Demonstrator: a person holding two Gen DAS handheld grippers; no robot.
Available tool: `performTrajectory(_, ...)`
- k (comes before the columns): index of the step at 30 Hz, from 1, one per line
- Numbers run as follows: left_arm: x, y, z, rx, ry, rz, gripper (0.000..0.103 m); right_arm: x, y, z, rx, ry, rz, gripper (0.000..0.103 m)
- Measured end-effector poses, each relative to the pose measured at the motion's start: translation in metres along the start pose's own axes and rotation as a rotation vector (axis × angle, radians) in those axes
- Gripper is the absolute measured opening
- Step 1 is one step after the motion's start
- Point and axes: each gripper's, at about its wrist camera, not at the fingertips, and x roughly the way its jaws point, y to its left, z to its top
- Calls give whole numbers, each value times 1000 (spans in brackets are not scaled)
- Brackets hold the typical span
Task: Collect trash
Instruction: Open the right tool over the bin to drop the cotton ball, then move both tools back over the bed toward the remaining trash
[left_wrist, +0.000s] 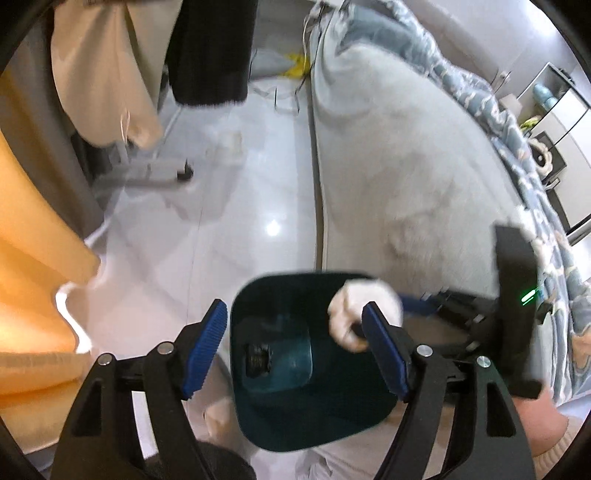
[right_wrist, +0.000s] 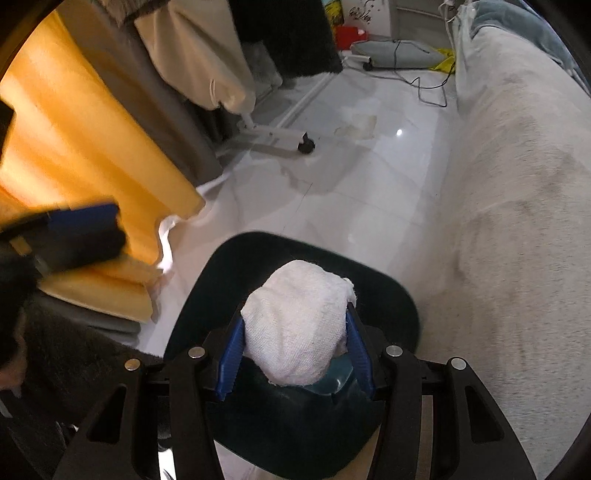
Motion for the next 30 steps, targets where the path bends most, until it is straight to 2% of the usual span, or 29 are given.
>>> performTrajectory(5, -16, -4, 9, 11, -80, -24, 71, 8, 5, -2, -36, 37, -41, 54)
performTrajectory(11, -42, -18, 15, 59, -192, -19, 68, 12, 6, -5, -43, 59, -41, 59)
performTrajectory(13, -50, -22, 17, 74, -232, -16, 68, 10, 8, -7, -54, 59, -41, 69)
performTrajectory(15, -58, -29, 19, 92, -268, -10, 68, 8, 10, -8, -62, 53, -41, 72)
performTrajectory(18, -68, -38, 19, 120, -310, -4, 68, -3, 15, -8, -86, 27, -29, 73)
performTrajectory(22, -81, -52, 21, 138, -371, -17, 68, -22, 18, -9, -103, -27, -29, 81)
performTrajectory(26, -95, -69, 21, 138, -441, -52, 68, -44, 10, -15, -87, -75, -43, 82)
performTrajectory(30, -97, -88, 22, 154, -463, -65, 68, -69, -3, -19, -74, -139, -60, 83)
